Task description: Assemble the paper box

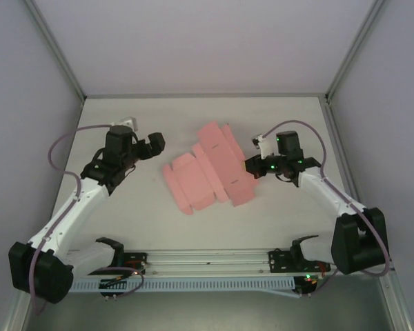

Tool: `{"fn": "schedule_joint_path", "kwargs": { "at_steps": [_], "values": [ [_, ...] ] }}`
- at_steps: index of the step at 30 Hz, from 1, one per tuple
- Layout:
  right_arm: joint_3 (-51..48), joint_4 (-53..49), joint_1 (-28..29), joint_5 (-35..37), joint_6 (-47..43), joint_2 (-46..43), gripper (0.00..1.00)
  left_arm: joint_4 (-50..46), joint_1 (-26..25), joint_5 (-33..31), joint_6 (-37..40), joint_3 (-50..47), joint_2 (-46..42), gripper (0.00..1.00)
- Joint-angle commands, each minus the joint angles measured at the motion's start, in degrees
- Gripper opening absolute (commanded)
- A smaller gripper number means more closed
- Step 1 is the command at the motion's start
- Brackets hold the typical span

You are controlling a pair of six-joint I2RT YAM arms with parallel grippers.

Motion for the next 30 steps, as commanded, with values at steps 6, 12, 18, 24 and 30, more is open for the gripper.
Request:
{"fn": "schedule_joint_path", "kwargs": {
  "at_steps": [6, 12, 18, 24, 30],
  "values": [
    [3.5, 0.8, 4.9, 18.5, -27.5, 2.5, 0.00, 4.8, -0.7, 12.3, 9.2, 8.3, 8.8, 1.00],
    [4.5, 1.7, 6.0, 18.0, -39.0, 5.0, 0.00, 5.3, -2.5, 25.7, 23.1, 14.1, 16.7, 1.00],
    [10.0, -5.1, 6.0, 10.4, -46.7, 8.0, 0.00, -0.5, -5.9, 34.3, 42.1, 21.0, 25.5, 1.00],
    [14.3, -9.1, 5.6, 6.6, -48.4, 10.6, 0.00, -7.6, -8.5, 37.1, 54.7, 27.4, 31.9, 0.91],
    [16.9, -12.5, 5.5, 4.5, -48.7, 11.8, 0.00, -11.8, -9.3, 36.9, 58.3, 31.2, 35.4, 0.70]
  ]
}}
